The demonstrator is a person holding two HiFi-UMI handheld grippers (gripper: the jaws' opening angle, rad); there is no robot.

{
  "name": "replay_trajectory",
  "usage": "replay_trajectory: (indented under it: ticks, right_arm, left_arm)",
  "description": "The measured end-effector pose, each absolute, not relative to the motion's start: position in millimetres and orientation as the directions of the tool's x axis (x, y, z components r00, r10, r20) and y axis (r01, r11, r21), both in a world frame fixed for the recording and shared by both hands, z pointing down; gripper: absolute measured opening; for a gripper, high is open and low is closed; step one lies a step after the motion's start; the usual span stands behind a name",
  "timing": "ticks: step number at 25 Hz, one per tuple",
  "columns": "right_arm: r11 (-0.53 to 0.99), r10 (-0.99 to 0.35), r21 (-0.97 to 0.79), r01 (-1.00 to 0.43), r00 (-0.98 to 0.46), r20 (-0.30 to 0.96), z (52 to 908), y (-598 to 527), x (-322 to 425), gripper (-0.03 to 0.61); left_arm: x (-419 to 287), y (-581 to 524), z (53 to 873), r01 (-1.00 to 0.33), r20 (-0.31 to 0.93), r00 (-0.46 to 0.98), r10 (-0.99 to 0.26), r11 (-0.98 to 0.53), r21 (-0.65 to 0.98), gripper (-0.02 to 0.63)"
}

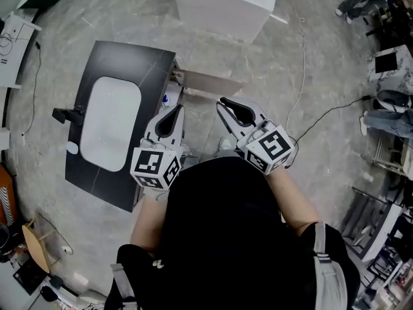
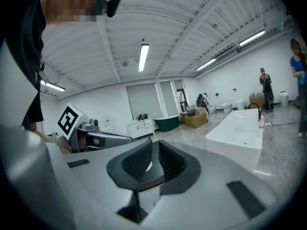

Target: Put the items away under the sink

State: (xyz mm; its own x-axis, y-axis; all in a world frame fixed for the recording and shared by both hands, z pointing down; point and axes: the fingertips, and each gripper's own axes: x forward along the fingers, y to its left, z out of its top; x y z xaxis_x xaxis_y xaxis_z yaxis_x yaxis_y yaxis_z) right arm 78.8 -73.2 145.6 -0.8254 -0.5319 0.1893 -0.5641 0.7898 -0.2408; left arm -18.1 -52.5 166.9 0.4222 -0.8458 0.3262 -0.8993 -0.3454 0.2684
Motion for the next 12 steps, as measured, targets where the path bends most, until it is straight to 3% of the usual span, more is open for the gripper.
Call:
replay_trajectory:
  ticks: [12]
  right_arm:
    - [0.762,-0.585,-0.227,-0.607,-0.795,0.161,120.0,-69.9,85.1,0.061]
  left_arm:
    - [-18.2,-53.8,135.7,-0.889,0.281,0.445,-0.85,-0.383,0.25,0.028]
